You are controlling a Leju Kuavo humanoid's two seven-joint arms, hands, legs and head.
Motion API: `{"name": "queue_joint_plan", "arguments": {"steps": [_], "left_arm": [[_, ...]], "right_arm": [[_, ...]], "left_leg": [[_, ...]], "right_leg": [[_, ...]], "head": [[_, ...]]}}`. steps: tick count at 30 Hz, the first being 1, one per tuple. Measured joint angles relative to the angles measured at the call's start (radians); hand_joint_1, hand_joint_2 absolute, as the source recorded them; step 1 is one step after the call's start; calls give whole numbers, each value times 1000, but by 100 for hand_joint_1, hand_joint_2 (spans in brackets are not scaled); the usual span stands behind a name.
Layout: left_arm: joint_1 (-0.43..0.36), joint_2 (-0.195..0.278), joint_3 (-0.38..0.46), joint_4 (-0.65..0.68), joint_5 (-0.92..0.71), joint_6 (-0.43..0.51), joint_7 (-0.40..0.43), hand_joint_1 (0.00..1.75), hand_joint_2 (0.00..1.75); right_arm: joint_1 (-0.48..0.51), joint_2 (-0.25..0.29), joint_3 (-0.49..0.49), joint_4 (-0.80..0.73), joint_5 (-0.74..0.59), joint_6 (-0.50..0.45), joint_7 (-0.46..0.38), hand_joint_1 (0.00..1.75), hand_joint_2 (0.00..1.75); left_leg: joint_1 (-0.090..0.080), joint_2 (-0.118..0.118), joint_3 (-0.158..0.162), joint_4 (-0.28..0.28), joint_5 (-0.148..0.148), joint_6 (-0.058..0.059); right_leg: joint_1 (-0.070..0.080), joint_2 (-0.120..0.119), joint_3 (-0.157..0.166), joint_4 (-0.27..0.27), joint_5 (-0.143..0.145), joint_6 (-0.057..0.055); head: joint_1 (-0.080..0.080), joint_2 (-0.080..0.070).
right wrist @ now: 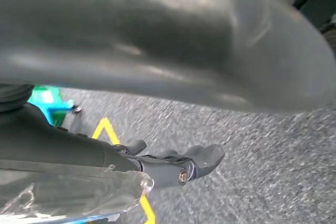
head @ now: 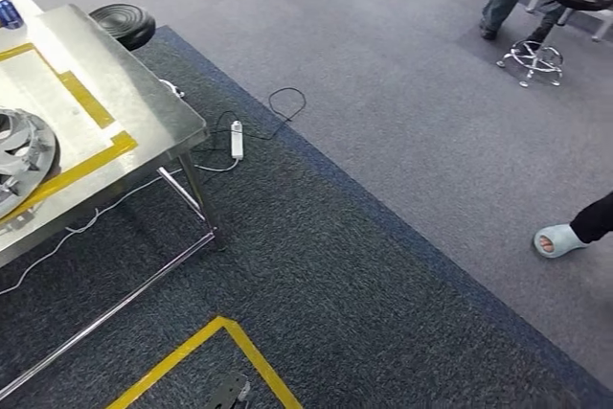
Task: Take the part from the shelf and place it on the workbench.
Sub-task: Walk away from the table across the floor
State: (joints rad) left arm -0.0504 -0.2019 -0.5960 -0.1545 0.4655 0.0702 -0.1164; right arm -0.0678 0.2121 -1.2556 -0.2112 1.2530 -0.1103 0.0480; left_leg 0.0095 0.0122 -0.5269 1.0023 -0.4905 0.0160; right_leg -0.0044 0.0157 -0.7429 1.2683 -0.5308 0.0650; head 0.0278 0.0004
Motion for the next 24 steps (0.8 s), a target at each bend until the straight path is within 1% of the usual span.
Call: {"name": "queue_joint_plan", "arguments": {"steps": [1, 2, 3, 4, 5, 6, 7, 8, 9, 10, 11, 12, 13, 14, 15, 16, 17, 18, 19, 20, 21, 22, 23, 24], "left_arm": [[0, 1, 0, 0, -1, 0, 0, 0, 0], [0, 1, 0, 0, -1, 0, 0, 0, 0], [0, 1, 0, 0, -2, 1, 0, 0, 0], [0, 1, 0, 0, -3, 2, 0, 0, 0], [0, 1, 0, 0, -3, 4, 0, 0, 0], [0, 1, 0, 0, -3, 5, 1, 0, 0], [1, 1, 0, 0, -4, 6, 1, 0, 0], [1, 1, 0, 0, -4, 7, 2, 0, 0], [0, 1, 0, 0, -3, 5, 3, 0, 0], [-1, 1, 0, 0, 0, 1, 4, 0, 0], [-2, 1, 0, 0, 4, -7, 8, 0, 0], [-2, 1, 0, 0, 9, -18, 12, 0, 0], [-3, 2, 0, 0, 14, -27, 15, 0, 0], [-5, 2, 0, 0, 17, -33, 18, 0, 0], [-7, 2, 0, 0, 18, -35, 19, 0, 0], [-11, 2, 0, 0, 17, -34, 19, 0, 0], [-14, 2, 0, 0, 15, -31, 19, 0, 0], [-14, 2, 0, 0, 13, -28, 19, 0, 0], [-13, 2, 0, 0, 11, -24, 19, 0, 0], [-11, 2, 0, 0, 10, -20, 19, 0, 0], [-10, 2, 0, 0, 10, -19, 19, 0, 0], [-8, 2, 0, 0, 10, -18, 19, 0, 0], [-8, 2, 0, 0, 9, -18, 18, 0, 0], [-8, 1, 0, 0, 8, -18, 18, 0, 0]], "right_arm": [[-1, 0, 0, 0, 1, 0, -3, 0, 0], [-1, 0, 0, 0, 3, 0, -4, 0, 0], [0, 0, 0, 1, 4, 0, -4, 0, 0], [0, 0, 0, 1, 5, 0, -4, 0, 0], [-1, 0, 0, 1, 7, 0, -4, 0, 0], [-4, 0, 0, 1, 8, 0, -4, 0, 0], [-7, 0, 0, 1, 9, 0, -3, 0, 0], [-8, 0, 0, 1, 10, 0, -3, 0, 0], [-7, 0, 0, 1, 11, 0, -2, 0, 0], [-5, 0, 0, 1, 13, 0, 0, 0, 0], [-3, 0, 1, 1, 15, 2, 2, 0, 0], [-3, 0, 1, 1, 18, 4, 4, 0, 0], [-4, 0, 1, 1, 19, 6, 6, 0, 0], [-5, 0, 1, 1, 20, 7, 8, 0, 0], [-7, 0, 1, 1, 20, 8, 9, 0, 0], [-7, 0, 1, 1, 19, 9, 10, 0, 0], [-7, 0, 1, 2, 19, 9, 10, 0, 0], [-6, 0, 1, 2, 18, 9, 10, 0, 0], [-5, 0, 1, 2, 18, 9, 10, 0, 0], [-5, 0, 1, 2, 18, 9, 9, 0, 0], [-6, 0, 1, 2, 18, 9, 9, 0, 0], [-6, 0, 1, 2, 18, 9, 9, 0, 0], [-5, 0, 2, 2, 19, 9, 9, 0, 0], [-3, 0, 2, 2, 19, 8, 9, 0, 0]], "left_leg": [[-1, 16, 1, 0, -1, 1], [-1, 30, 3, 0, -3, 1], [-1, 42, 6, 0, -6, -1], [-1, 54, 11, 0, -9, -4], [-3, 66, 15, 0, -13, -8], [-6, 76, 18, 1, -17, -14], [-9, 86, 20, 0, -20, -19], [-11, 96, 22, -1, -22, -24], [-11, 106, 25, -3, -22, -29], [-10, 104, 28, -4, -25, -35], [-8, 86, 26, 5, -35, -40], [-7, 60, 14, 33, -55, -44], [-5, 29, -9, 81, -84, -46], [-6, 7, -40, 146, -116, -46], [-6, 0, -72, 211, -141, -46], [-6, -3, -95, 255, -150, -46], [-6, -5, -102, 267, -140, -45], [-6, -7, -94, 245, -111, -44], [-4, -16, -72, 192, -71, -44], [-1, -40, -47, 131, -35, -44], [3, -65, -25, 72, -14, -43], [6, -86, -11, 33, -4, -42], [6, -100, -6, 15, -5, -38], [6, -95, -3, 7, -8, -32]], "right_leg": [[-2, -6, -16, 36, -8, 1], [-3, -10, -12, 34, 2, 2], [-4, -17, 13, -8, 28, 2], [-4, -34, 52, -75, 60, 0], [0, -57, 91, -143, 82, -3], [4, -75, 119, -194, 95, -8], [7, -85, 134, -222, 99, -14], [11, -83, 135, -229, 95, -20], [11, -70, 132, -230, 97, -27], [10, -58, 131, -234, 99, -33], [8, -46, 132, -238, 101, -39], [6, -34, 133, -242, 104, -45], [3, -22, 133, -244, 106, -50], [3, -10, 132, -245, 107, -53], [3, 3, 132, -245, 107, -56], [3, 18, 133, -245, 107, -57], [3, 33, 134, -245, 107, -56], [2, 50, 135, -244, 108, -55], [0, 67, 136, -244, 109, -53], [-1, 83, 135, -243, 110, -49], [-1, 98, 131, -238, 111, -43], [-1, 111, 124, -236, 114, -37], [-2, 122, 118, -235, 116, -30], [-4, 132, 110, -236, 119, -23]], "head": [[0, 0], [0, 0], [0, 0], [0, 0], [1, 0], [0, 0], [-1, 0], [-2, 0], [-2, 0], [-2, 0], [-4, 0], [-7, 0], [-11, 0], [-13, 0], [-15, 0], [-15, 0], [-15, 0], [-15, 0], [-15, 0], [-16, 0], [-16, 0], [-16, 0], [-18, 0], [-18, 0]]}}
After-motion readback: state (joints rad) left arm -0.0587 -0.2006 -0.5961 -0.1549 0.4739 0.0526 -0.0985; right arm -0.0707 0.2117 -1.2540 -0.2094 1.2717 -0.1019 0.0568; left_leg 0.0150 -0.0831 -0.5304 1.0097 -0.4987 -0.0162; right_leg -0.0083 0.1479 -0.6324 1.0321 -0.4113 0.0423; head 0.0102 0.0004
